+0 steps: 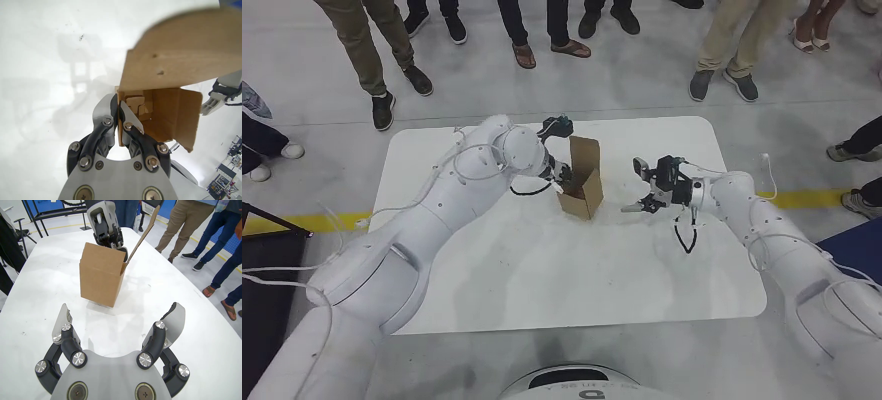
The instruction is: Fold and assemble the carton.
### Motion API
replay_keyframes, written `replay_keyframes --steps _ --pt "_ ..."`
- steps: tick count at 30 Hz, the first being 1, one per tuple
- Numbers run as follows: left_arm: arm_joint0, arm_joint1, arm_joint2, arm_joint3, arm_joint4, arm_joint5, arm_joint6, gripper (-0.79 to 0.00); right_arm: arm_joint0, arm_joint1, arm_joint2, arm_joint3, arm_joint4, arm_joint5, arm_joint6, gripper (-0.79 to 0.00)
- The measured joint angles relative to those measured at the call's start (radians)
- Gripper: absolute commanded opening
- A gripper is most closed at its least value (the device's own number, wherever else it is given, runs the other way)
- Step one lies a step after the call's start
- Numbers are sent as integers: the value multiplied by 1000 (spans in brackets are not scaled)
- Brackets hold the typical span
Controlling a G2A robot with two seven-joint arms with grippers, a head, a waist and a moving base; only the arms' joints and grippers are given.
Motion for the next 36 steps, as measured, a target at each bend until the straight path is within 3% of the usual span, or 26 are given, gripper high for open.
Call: replay_keyframes --steps 3,7,10,13,16,21,31,33,36 --pt "-13 11 4 -72 53 96 -115 -785 5 15 22 -11 -32 49 1 0" --pt "14 32 10 -238 144 267 -211 -785 -6 33 44 -43 -66 98 -24 0" --pt "67 45 16 -343 214 394 -184 -785 -15 39 52 -58 -92 136 -51 0" --pt "137 50 22 -389 263 485 -103 -785 -21 40 52 -60 -111 167 -65 0" --pt "186 51 20 -413 282 522 -45 -785 -21 36 49 -54 -125 180 -72 0" --pt "220 61 -11 -454 285 543 -43 -785 -9 33 50 -34 -140 182 -94 0" --pt "298 121 -116 -609 382 597 -111 -785 11 40 61 -15 -185 190 -144 0" --pt "313 132 -124 -643 414 602 -137 0 10 41 61 -20 -193 188 -148 0" --pt "337 145 -140 -677 446 596 -151 0 8 41 60 -31 -199 183 -148 0"
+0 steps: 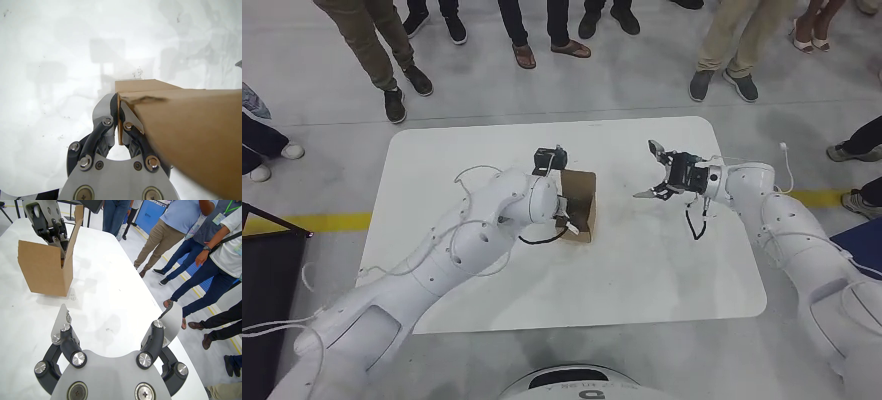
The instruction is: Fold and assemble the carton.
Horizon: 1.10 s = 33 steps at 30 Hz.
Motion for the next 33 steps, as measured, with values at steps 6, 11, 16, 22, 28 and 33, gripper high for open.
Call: replay_keyframes --steps 6,11,16,22,28,33 --pt "58 20 -63 -69 -4 13 15 0 3 2 7 -22 -1 -17 14 0" --pt "163 44 -175 -165 -53 27 96 0 3 8 12 -50 -20 -26 6 0" --pt "369 79 -351 -294 -161 -27 281 0 5 11 12 -66 -23 -45 -6 0" --pt "689 105 -604 -364 -373 -247 596 0 5 10 12 -66 -23 -44 -5 0" --pt "822 108 -740 -271 -595 -452 710 0 -39 8 -22 -171 -153 134 110 0" --pt "819 108 -738 -272 -590 -445 706 0 -79 9 -8 -213 -157 275 135 0"
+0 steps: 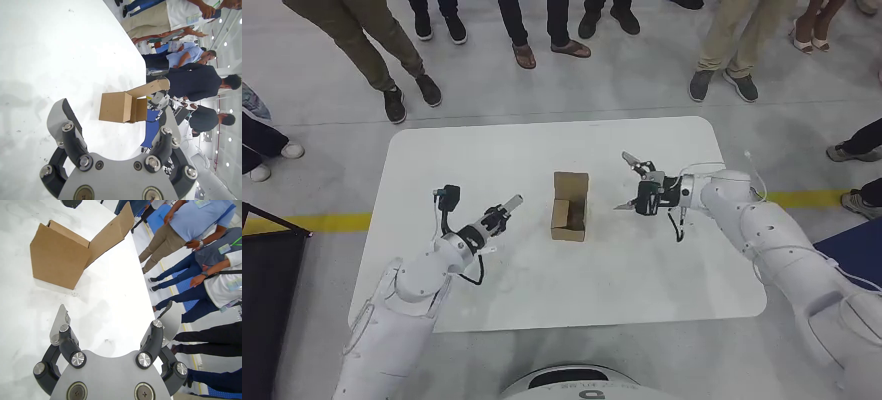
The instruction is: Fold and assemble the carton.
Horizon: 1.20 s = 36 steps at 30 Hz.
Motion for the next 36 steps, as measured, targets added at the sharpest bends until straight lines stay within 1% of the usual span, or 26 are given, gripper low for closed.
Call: replay_keyframes --steps 7,9,10,11,12,13,15,16,17,19,20,22,24,25,28,31,34,36 --pt "1 -1 0 0 -6 -4 0 0 1 0 0 1 1 -3 -2 0" --pt "4 -3 -14 10 -57 -29 -1 0 0 0 -1 -4 -3 1 1 0" --pt "6 -4 -34 30 -121 -49 0 0 0 0 -4 -22 -25 17 15 0" --pt "10 -5 -51 43 -177 -65 0 0 5 2 -5 -45 -57 36 25 -18" --pt "15 -6 -67 52 -229 -85 -2 0 11 7 -6 -72 -101 59 30 0" --pt "25 -5 -89 57 -281 -115 -8 0 19 16 -4 -112 -172 91 36 0" --pt "41 -3 -119 62 -339 -154 -26 0 24 36 5 -182 -289 130 65 -9" --pt "48 -1 -137 67 -360 -167 -35 0 21 50 12 -241 -373 144 95 -15" --pt "53 -1 -148 69 -372 -172 -39 0 17 61 15 -290 -441 145 119 -40" --pt "62 0 -163 73 -395 -175 -39 0 -1 88 15 -407 -595 111 142 -40" --pt "65 1 -166 74 -395 -174 -35 0 -7 99 14 -450 -655 88 131 -43" --pt "67 1 -166 74 -392 -172 -32 0 -20 120 13 -525 -760 48 82 -62" --pt "67 1 -165 73 -392 -172 -32 0 -29 133 10 -567 -823 33 45 -108" --pt "67 1 -165 73 -392 -172 -32 0 -34 138 7 -587 -854 32 25 -99" --pt "67 1 -165 73 -392 -172 -33 0 -40 143 -4 -619 -901 16 4 -74" --pt "67 1 -165 73 -392 -172 -33 0 -31 136 -24 -631 -922 -14 1 -86" --pt "67 1 -165 73 -392 -172 -33 0 -10 120 -50 -615 -919 -40 4 -95" --pt "67 1 -165 73 -392 -172 -33 0 7 107 -72 -601 -920 -51 1 -129"
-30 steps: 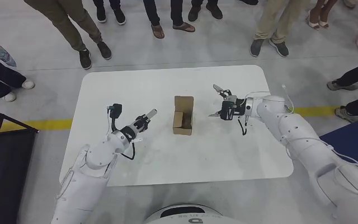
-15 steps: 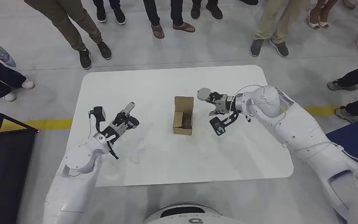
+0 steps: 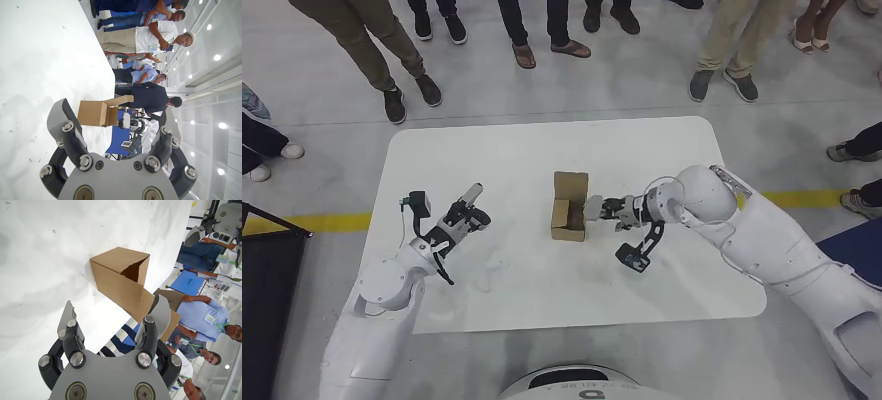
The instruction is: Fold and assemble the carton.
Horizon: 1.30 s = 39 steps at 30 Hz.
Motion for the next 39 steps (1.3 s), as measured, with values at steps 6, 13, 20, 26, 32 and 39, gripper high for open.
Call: replay_keyframes --steps 6,13,20,26,32,39 --pt "0 0 0 0 0 0 0 0 50 -37 -54 59 -4 -24 -1 -240" --pt "0 0 0 0 0 0 0 0 102 -77 -113 89 -24 -54 -7 -246" --pt "0 0 0 0 0 0 0 0 152 -119 -180 95 -65 -97 -8 -209" --pt "0 0 0 0 0 0 0 0 184 -135 -176 113 -37 -91 -16 -139" --pt "0 0 0 0 0 0 0 0 173 -107 -129 115 -33 -71 -22 -179" --pt "0 0 0 0 0 0 0 0 158 -86 -87 162 0 -32 -51 -259"
